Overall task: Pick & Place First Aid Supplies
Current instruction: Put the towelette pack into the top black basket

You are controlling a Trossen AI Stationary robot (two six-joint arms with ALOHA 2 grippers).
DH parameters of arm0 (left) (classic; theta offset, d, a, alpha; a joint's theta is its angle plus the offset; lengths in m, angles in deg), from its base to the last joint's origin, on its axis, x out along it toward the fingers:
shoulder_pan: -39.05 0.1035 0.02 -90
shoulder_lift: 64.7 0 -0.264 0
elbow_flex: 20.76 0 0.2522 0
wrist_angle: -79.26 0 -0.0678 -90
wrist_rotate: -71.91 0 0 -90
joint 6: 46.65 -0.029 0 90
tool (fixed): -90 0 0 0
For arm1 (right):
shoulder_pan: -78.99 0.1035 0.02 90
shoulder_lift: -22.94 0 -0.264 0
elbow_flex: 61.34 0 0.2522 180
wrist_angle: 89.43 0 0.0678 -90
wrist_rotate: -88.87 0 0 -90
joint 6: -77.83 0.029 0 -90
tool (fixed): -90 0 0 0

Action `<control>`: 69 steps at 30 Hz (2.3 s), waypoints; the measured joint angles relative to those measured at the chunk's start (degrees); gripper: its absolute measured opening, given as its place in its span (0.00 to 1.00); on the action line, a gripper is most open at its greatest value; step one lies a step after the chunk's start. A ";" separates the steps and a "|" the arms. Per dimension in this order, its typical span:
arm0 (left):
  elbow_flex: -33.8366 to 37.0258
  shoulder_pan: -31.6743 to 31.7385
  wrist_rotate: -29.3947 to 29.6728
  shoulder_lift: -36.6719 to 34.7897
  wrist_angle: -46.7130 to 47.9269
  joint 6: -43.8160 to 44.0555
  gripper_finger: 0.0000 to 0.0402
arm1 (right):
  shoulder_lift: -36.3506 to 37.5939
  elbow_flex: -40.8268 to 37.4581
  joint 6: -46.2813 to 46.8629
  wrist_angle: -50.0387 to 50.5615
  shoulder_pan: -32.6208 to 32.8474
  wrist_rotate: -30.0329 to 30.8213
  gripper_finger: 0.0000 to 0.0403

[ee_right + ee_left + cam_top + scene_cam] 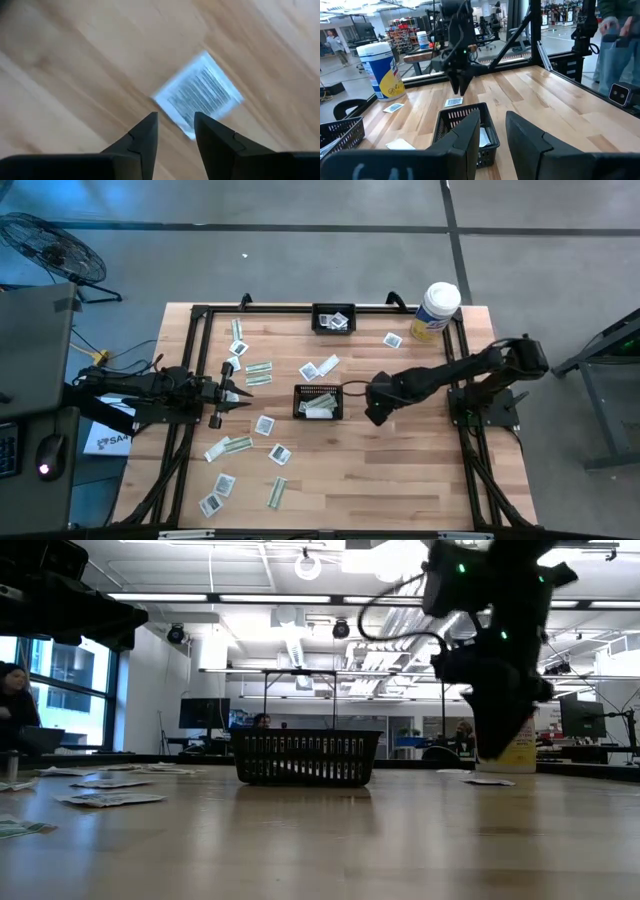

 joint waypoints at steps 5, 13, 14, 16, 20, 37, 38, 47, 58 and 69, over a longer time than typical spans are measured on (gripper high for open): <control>0.00 0.00 0.00 -0.01 0.00 0.00 0.23 | 0.49 -4.81 16.82 0.31 -0.19 -1.46 0.30; 0.00 0.00 0.00 -0.02 0.01 0.00 0.23 | 0.74 -5.12 33.79 -2.50 -0.53 -4.34 0.30; 0.00 0.00 0.00 0.00 0.01 -0.02 0.23 | 0.74 -5.12 34.76 -2.68 -0.85 -4.32 0.30; 0.00 0.00 0.00 -0.01 0.00 -0.01 0.23 | 0.52 -5.12 37.17 -2.74 -1.62 -4.30 0.30; 0.00 0.00 0.00 -0.01 0.00 0.00 0.23 | 0.50 -5.12 38.88 -3.10 -3.17 -4.34 0.30; 0.00 0.00 0.00 0.00 0.02 0.00 0.23 | 0.75 -5.08 38.16 -2.61 -5.25 -5.68 0.28; 0.00 0.00 0.00 0.00 0.00 0.00 0.23 | 1.32 -5.07 38.26 -1.79 -5.21 -5.47 0.29; 0.00 0.00 0.00 0.00 0.00 0.00 0.23 | 0.86 -5.06 40.29 -1.48 -5.09 -6.85 0.29; 0.00 0.00 0.00 0.00 0.02 0.00 0.23 | -2.20 -4.87 41.24 -2.55 -5.07 -8.43 0.20; 0.00 0.00 0.00 0.00 0.01 -0.01 0.23 | -2.32 -4.97 41.18 -1.44 -5.07 -8.38 0.01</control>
